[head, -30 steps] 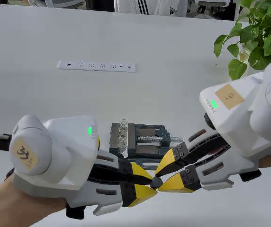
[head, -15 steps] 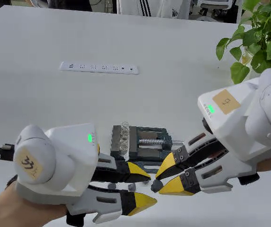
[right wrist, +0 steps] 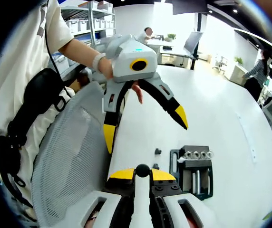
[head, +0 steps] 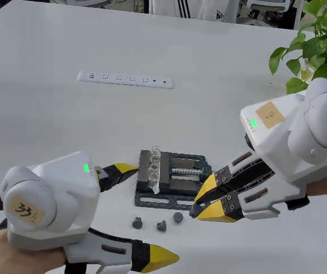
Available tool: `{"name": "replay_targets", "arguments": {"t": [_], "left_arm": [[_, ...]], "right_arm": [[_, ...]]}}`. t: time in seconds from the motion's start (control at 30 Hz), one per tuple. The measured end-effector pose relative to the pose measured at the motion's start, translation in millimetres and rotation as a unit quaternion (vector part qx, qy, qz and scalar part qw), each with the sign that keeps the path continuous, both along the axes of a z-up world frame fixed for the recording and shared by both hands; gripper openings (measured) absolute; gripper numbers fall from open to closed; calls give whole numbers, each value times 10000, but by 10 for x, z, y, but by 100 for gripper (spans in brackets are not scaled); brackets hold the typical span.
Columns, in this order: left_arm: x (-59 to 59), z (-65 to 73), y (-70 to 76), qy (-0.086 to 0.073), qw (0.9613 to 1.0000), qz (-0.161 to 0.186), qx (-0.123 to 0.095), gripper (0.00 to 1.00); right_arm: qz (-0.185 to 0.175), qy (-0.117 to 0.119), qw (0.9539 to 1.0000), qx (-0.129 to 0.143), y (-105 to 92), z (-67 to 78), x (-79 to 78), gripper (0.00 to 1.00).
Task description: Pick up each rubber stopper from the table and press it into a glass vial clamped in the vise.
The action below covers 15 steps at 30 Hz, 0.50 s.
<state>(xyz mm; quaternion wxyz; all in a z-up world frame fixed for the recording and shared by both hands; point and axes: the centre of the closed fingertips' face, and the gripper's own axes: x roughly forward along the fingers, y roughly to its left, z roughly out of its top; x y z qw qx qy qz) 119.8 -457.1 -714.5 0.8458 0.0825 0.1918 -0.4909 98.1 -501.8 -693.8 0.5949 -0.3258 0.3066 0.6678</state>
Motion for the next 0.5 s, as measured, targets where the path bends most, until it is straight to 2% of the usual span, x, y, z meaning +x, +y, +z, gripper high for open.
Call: {"name": "replay_targets", "arguments": {"t": [0.07, 0.23, 0.5], "left_arm": [[41, -18, 66, -54, 9999, 145, 55, 99], [85, -100, 191, 16, 9995, 306, 74, 99], [147, -148, 273, 22, 9986, 518, 128, 99]], "right_arm": [[7, 17, 10000, -55, -4, -10, 43, 6], [42, -71, 9998, -183, 0, -22, 202, 6], [114, -225, 9985, -490, 17, -20, 552, 6]]}}
